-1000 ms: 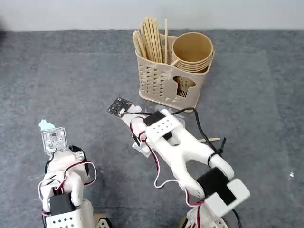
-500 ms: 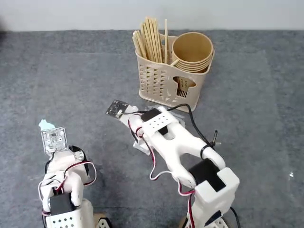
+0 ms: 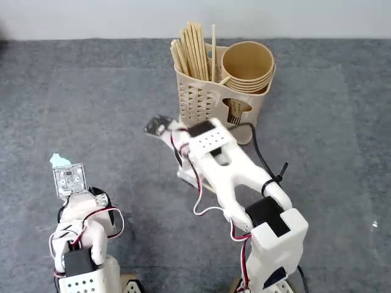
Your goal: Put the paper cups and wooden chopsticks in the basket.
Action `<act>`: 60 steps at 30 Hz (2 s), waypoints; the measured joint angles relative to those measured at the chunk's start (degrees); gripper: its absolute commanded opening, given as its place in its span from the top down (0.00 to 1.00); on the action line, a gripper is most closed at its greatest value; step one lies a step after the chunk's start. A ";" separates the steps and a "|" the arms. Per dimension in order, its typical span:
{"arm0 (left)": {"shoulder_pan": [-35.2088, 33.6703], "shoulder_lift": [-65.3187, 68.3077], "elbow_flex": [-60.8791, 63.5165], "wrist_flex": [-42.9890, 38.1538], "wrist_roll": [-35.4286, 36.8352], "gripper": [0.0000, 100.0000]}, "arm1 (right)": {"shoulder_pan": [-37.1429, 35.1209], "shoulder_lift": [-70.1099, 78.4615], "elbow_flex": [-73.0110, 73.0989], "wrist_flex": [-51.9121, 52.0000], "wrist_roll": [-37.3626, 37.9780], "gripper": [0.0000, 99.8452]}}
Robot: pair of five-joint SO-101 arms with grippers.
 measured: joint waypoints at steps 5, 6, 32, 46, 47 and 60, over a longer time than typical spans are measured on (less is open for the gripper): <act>0.00 0.00 0.00 0.00 0.00 0.99 | 0.00 -5.63 -13.45 12.31 0.00 0.99; 0.00 0.00 0.00 0.00 0.00 0.99 | -0.09 -6.86 -16.18 13.98 0.00 0.99; 0.00 0.00 0.00 0.00 0.00 0.99 | 0.00 -10.81 -59.16 -17.41 -8.70 0.99; 0.00 0.00 0.00 0.00 0.00 0.99 | 2.46 -5.80 -57.58 -29.19 -10.81 0.99; 0.00 0.00 0.00 0.00 0.00 0.99 | 3.34 -5.10 -57.58 -29.71 -11.60 0.99; 0.00 0.00 0.00 -0.18 0.00 0.99 | 7.47 -3.16 -50.90 -31.56 -17.58 0.99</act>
